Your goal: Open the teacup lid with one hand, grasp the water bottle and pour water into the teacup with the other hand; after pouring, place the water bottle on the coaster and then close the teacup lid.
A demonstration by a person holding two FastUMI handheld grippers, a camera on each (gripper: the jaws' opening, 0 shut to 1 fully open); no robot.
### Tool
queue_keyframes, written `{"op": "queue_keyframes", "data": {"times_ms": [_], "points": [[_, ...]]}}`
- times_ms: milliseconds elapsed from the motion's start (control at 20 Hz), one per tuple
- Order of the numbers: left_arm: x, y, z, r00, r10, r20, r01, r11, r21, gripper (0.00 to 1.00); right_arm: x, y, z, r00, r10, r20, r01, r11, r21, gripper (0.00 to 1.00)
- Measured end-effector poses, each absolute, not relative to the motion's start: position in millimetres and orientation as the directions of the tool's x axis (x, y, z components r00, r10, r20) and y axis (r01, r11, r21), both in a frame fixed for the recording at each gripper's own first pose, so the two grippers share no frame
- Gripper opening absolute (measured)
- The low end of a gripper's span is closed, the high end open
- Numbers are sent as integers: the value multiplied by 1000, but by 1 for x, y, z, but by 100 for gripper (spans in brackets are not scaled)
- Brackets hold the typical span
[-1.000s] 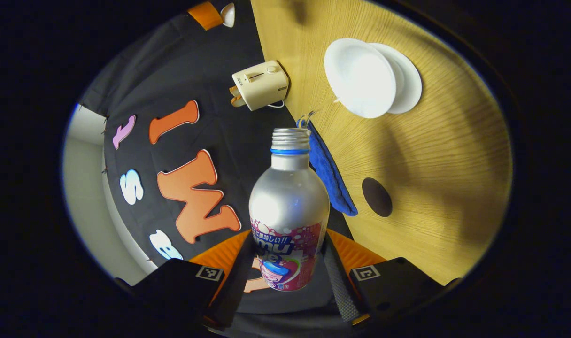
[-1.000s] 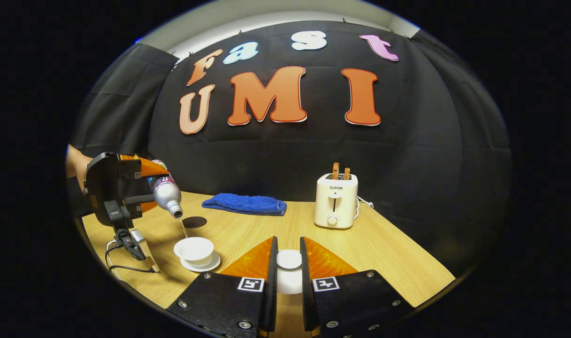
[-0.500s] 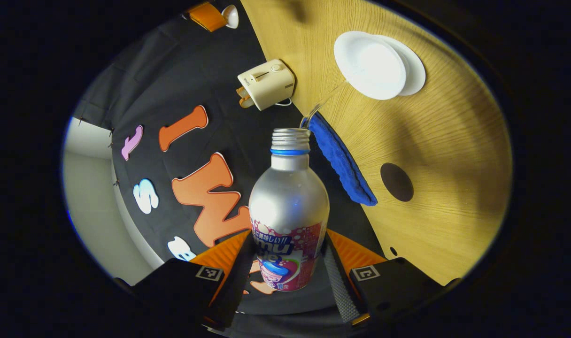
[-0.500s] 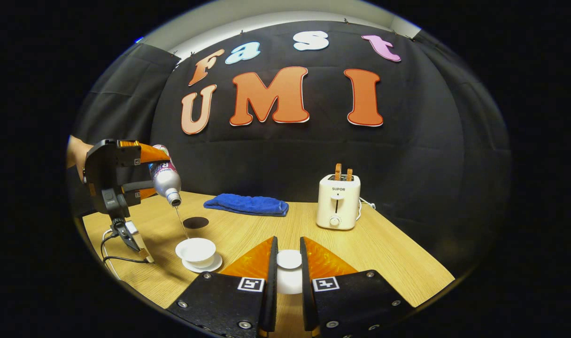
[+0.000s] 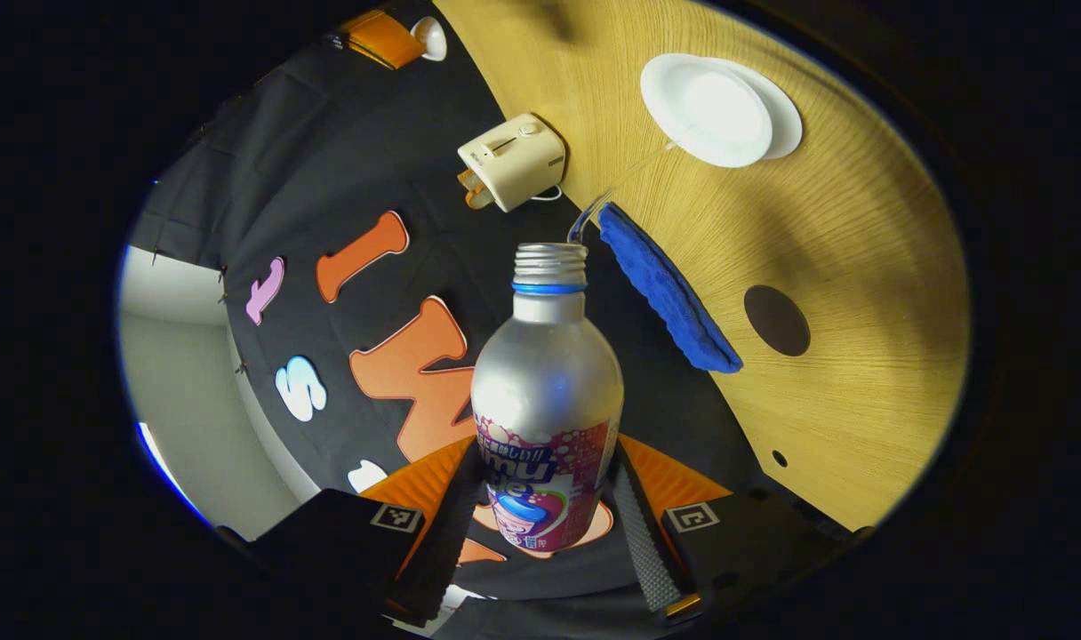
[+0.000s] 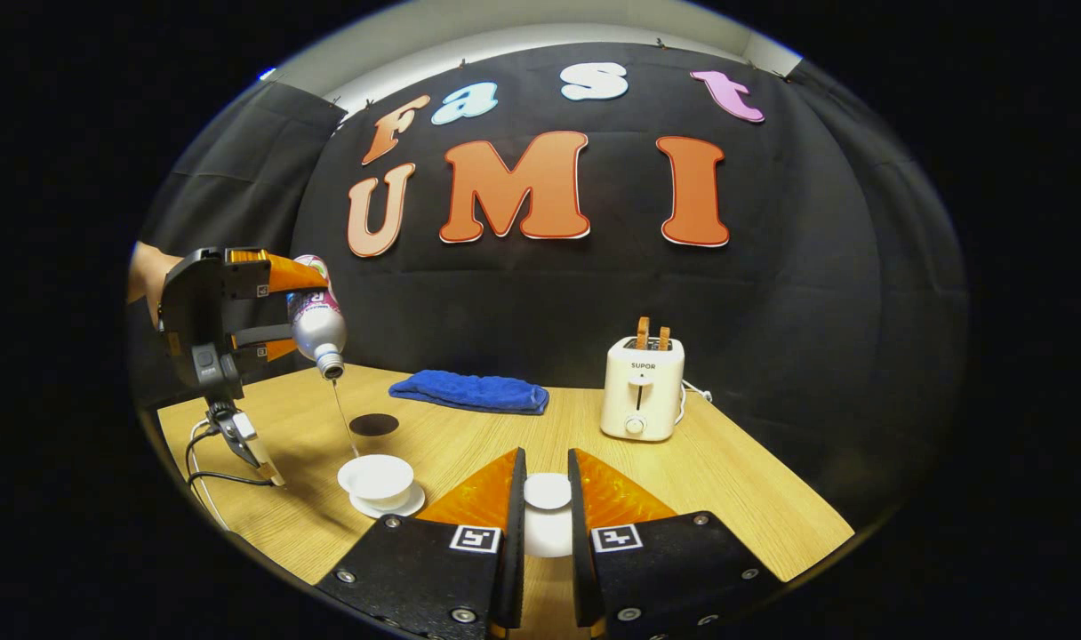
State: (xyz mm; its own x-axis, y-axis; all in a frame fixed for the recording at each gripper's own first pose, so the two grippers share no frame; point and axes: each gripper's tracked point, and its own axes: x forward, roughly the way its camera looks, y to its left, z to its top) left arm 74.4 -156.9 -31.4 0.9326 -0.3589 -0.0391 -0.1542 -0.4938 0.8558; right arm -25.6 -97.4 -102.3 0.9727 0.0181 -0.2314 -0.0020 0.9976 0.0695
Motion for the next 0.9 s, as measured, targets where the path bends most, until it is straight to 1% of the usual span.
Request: {"op": "queue_keyframes", "data": {"times_ms": [50, 100, 150, 200, 350, 400, 450, 500, 550, 600, 650, 700, 750, 800, 850, 900], "points": [[75, -160, -35, 930, -366, -41, -159, -499, 852, 82, -26, -96, -103, 973, 22, -231, -6, 998, 69, 23], [74, -162, -38, 927, -372, -43, -162, -503, 849, 87, -25, -95, -101, 973, 19, -232, -4, 998, 67, 23], [74, -163, -41, 924, -379, -46, -167, -510, 844, 82, -23, -93, -100, 973, 22, -231, -7, 998, 66, 23], [74, -166, -44, 922, -384, -49, -169, -514, 841, 84, -23, -92, -101, 973, 21, -231, -6, 998, 64, 23], [72, -169, -57, 920, -384, -75, -157, -539, 828, 84, -26, -89, -102, 972, 27, -235, -15, 998, 55, 23], [71, -171, -62, 917, -390, -83, -155, -542, 826, 82, -26, -87, -103, 971, 30, -236, -20, 999, 48, 23], [70, -171, -67, 915, -393, -91, -153, -547, 823, 82, -25, -85, -104, 970, 32, -240, -23, 999, 43, 23], [68, -172, -71, 912, -398, -100, -151, -553, 820, 87, -25, -83, -104, 970, 35, -241, -25, 999, 41, 23], [67, -174, -74, 909, -403, -104, -155, -559, 815, 81, -25, -79, -105, 969, 41, -245, -32, 999, 42, 23], [68, -175, -77, 908, -405, -107, -154, -560, 814, 87, -25, -76, -104, 969, 47, -244, -38, 998, 40, 23], [68, -174, -80, 908, -404, -113, -149, -562, 813, 84, -24, -74, -104, 968, 51, -244, -43, 998, 37, 23], [68, -175, -82, 907, -405, -113, -150, -564, 812, 84, -23, -71, -104, 968, 52, -244, -45, 998, 34, 23], [65, -178, -81, 903, -415, -111, -159, -562, 811, 81, -23, -68, -103, 968, 58, -244, -50, 998, 35, 23], [64, -181, -81, 899, -425, -106, -167, -556, 814, 87, -22, -67, -103, 968, 58, -246, -51, 998, 36, 23], [63, -183, -80, 895, -434, -102, -172, -545, 820, 81, -22, -64, -104, 966, 64, -249, -57, 998, 35, 23], [63, -184, -78, 892, -441, -95, -174, -530, 830, 81, -23, -62, -105, 966, 63, -250, -58, 998, 31, 23]]}}
